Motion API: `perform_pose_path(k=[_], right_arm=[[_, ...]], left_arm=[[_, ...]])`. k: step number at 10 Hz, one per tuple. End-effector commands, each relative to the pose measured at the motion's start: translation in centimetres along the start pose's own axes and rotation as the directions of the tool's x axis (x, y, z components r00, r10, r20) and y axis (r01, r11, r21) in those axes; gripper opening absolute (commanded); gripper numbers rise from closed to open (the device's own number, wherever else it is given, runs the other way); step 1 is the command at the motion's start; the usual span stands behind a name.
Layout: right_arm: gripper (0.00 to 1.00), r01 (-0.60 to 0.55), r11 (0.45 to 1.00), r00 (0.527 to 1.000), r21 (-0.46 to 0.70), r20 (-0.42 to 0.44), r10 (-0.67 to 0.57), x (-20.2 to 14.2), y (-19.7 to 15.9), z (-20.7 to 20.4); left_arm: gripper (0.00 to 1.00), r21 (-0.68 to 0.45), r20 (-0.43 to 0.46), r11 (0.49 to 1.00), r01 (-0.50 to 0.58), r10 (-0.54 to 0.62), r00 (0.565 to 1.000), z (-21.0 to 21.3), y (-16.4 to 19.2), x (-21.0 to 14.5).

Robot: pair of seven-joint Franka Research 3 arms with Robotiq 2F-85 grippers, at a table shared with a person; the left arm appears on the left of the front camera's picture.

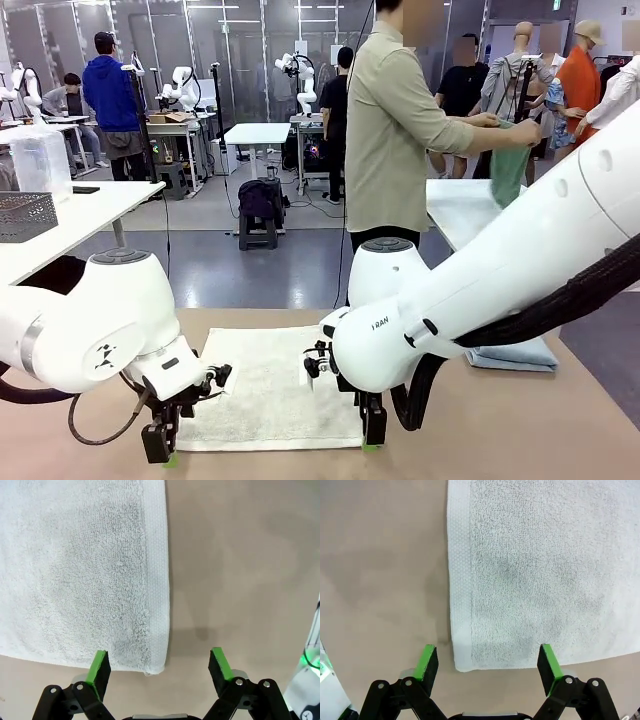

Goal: Fold the towels and place them in the basket.
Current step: When a person lays out a Towel with hook on the table, fold it in half twice.

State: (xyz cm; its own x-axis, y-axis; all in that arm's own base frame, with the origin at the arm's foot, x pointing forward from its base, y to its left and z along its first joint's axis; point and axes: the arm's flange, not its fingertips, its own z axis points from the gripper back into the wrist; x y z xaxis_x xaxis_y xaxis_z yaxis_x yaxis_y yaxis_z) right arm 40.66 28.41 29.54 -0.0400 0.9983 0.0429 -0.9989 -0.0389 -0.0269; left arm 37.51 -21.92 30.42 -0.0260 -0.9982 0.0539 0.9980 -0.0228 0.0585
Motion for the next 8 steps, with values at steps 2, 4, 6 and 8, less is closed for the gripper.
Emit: perform_pose_path(k=[2,4,6,8], right_arm=[[1.00,0.039,0.999,0.999,-0.008,-0.020,-0.039,0.44,0.72,-0.71],[1.00,0.047,0.999,0.999,-0.006,-0.027,-0.047,0.35,0.98,-0.81],[1.00,0.056,0.998,0.998,-0.009,-0.040,-0.056,0.26,1.18,-0.89],[1.00,0.049,0.999,0.997,-0.005,-0.054,-0.049,0.01,1.13,-1.13]], left_arm=[[1.00,0.015,0.018,1.000,0.007,-0.008,1.000,-0.76,0.23,-0.23],[1.00,0.017,0.013,1.000,0.012,-0.012,1.000,-0.87,0.32,-0.22],[1.00,0.017,0.010,1.000,0.014,-0.014,1.000,-0.93,0.39,-0.35],[1.00,0.022,0.005,1.000,0.017,-0.017,1.000,-1.00,0.34,-0.53]])
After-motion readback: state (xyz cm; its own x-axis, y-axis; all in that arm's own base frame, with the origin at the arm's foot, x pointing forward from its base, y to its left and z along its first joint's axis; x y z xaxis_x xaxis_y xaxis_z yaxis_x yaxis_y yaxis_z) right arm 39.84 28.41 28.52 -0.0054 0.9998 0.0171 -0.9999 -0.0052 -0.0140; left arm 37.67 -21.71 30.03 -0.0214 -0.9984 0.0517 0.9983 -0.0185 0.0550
